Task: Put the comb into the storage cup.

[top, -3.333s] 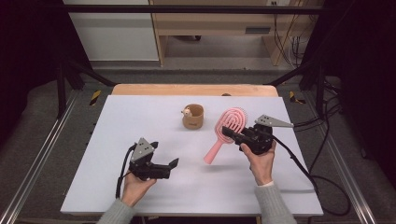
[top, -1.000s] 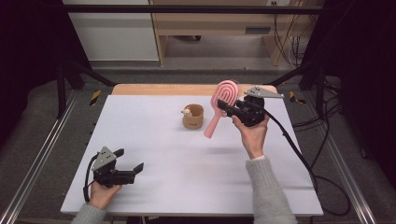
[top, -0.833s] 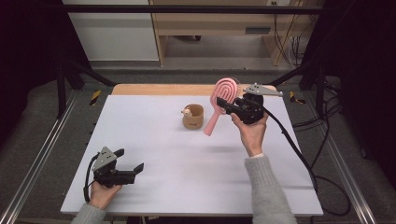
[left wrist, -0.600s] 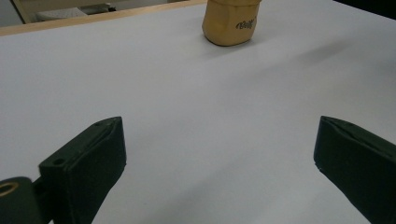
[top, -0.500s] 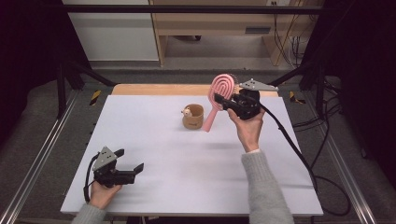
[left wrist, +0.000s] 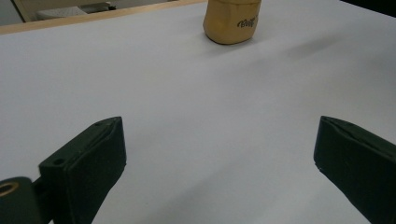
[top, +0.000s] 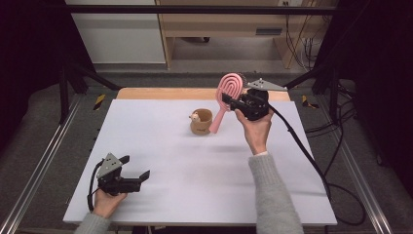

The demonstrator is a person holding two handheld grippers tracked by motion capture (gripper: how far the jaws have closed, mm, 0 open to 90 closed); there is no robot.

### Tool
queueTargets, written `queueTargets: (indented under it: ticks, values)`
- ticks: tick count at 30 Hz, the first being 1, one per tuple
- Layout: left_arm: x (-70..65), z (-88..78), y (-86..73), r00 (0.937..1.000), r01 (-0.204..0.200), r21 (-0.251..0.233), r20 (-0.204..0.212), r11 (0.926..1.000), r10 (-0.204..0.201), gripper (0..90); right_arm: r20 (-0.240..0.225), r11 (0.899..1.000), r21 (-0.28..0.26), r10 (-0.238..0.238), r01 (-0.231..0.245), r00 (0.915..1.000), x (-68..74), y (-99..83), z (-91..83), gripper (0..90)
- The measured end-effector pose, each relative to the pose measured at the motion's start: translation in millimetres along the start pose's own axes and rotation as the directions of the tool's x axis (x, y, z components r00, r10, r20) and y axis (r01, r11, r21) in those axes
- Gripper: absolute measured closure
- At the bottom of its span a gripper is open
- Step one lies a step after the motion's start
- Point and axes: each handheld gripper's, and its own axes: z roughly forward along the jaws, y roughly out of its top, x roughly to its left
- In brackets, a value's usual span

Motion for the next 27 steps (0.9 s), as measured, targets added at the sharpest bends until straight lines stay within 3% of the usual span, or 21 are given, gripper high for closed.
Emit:
queueTargets:
  ticks: [27]
  values:
    - [-0.5, 0.9, 0.1, 0.9999, -0.009, 0.012, 0.004, 0.9999, 0.009, 2.4, 0.03, 1.0, -0.018, 0.014, -0.013, 0.9995, -2.6, 14.8, 20.1, 63.6]
